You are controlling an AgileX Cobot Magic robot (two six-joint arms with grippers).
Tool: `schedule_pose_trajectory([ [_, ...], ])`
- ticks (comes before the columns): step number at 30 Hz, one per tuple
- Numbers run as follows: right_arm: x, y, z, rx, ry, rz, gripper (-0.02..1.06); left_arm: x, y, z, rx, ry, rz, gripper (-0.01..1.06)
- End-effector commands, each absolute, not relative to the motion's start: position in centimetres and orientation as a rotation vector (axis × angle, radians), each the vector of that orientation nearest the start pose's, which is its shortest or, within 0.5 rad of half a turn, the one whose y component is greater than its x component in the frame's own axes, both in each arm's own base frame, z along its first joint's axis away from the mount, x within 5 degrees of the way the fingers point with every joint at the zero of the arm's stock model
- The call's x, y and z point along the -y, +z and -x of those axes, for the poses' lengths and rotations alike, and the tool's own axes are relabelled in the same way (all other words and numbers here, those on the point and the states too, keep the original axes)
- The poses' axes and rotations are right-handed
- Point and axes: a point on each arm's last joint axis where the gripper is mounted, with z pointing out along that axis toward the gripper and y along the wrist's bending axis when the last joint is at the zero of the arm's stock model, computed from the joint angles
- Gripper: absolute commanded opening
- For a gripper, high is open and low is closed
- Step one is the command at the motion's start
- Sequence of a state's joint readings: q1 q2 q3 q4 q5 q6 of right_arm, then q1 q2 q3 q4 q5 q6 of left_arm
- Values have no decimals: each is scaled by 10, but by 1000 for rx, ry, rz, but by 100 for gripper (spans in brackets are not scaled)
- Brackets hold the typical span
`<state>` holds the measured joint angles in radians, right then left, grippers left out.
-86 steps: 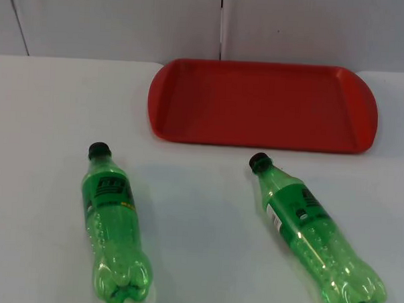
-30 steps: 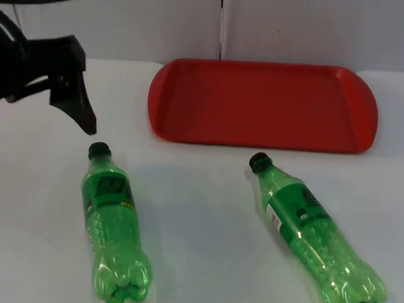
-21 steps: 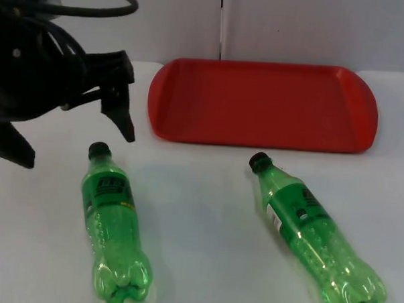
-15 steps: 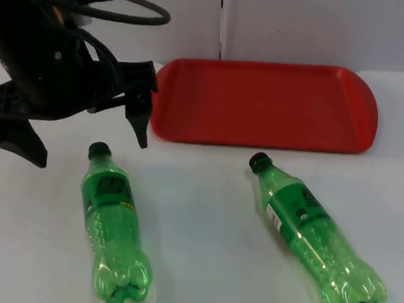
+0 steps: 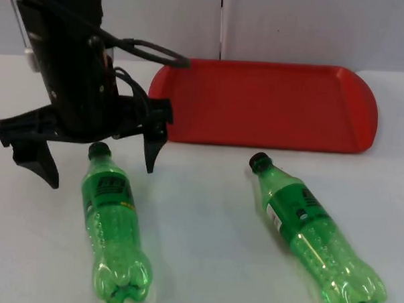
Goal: Place the bottle upright on the tray.
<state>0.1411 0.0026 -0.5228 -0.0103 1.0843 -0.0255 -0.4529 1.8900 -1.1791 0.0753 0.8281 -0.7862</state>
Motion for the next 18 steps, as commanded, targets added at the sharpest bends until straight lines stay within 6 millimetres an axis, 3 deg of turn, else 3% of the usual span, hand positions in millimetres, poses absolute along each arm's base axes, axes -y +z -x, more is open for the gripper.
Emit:
schedule_pose_trajectory([
  [1,2,281,7,-2036,51,175,105,154,154,-323,-2962,-46,429,105],
  [10,2,281,7,-2036,51,175,105,156,110,-331,-3017,-24,410,105],
  [18,2,281,7,-2036,51,175,105,159,97,-335,-2994,-60,407,105],
])
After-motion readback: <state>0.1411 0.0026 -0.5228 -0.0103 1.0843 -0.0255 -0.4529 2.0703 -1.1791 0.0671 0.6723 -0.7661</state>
